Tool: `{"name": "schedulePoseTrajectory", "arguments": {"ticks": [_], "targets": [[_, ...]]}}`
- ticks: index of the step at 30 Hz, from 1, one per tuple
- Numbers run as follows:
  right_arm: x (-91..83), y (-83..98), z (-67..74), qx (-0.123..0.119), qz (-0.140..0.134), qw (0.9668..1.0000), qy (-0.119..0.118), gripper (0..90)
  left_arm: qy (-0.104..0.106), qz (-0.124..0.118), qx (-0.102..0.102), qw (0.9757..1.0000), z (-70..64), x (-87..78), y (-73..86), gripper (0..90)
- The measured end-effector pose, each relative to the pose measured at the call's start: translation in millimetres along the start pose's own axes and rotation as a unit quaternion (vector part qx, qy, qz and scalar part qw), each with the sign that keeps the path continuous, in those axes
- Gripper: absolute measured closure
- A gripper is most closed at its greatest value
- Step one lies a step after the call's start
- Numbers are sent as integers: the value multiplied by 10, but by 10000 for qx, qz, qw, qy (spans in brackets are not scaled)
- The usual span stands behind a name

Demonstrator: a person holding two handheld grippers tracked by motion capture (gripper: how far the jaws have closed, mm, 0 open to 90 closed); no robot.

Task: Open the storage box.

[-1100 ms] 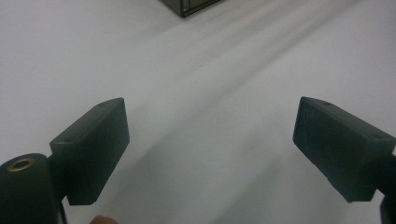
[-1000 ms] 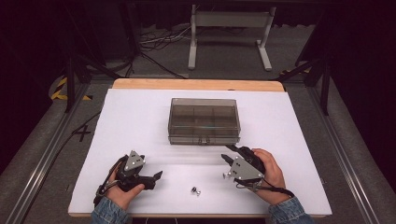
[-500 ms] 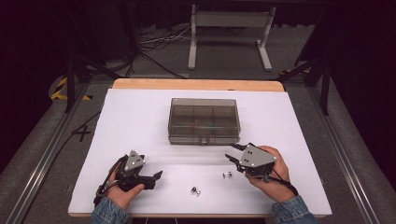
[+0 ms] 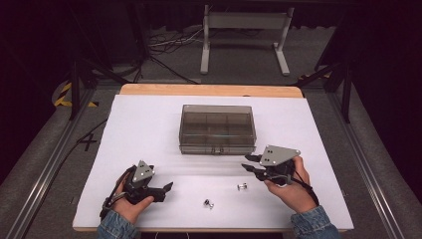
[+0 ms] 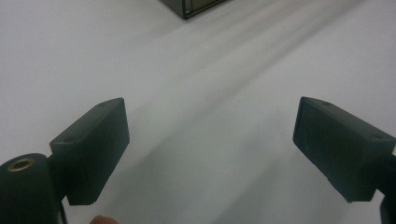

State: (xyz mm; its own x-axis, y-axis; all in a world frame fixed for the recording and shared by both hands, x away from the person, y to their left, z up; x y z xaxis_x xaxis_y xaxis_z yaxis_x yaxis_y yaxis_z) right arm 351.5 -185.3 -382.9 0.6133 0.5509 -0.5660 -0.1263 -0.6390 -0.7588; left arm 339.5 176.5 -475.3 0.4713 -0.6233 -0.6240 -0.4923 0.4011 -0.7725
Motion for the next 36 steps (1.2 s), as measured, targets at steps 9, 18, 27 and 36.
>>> {"name": "schedulePoseTrajectory", "arguments": {"ticks": [9, 18, 27, 36], "targets": [[-10, -103, -78, 120, 251, 9988, -393, 691, -7, 5, 25, 10000, 1, -4, -1, 116], [15, -206, -129, 193, 613, 9955, -700, 676, -1, 20, 18, 10000, -4, 2, 1, 116], [16, -348, -205, 131, 736, 9945, -733, 671, 14, 42, 20, 10000, -4, 6, 3, 116], [108, -425, -371, 214, 986, 9900, -985, 658, 11, 29, 8, 10000, -5, 10, 2, 116]]}}
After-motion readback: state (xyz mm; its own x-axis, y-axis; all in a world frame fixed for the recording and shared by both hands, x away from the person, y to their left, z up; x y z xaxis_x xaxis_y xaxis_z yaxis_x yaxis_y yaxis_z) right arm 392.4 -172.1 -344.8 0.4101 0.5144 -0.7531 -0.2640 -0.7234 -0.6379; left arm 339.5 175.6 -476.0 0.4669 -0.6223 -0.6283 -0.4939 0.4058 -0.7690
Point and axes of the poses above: each handheld gripper's, and its own axes: x roughly forward along the jaws, y roughly out of its underside, z roughly to its left, the point moved 3 cm from there along x, roughly forward along the jaws, and after that the axes turned 8 degrees about y, right-handed, at the moved point
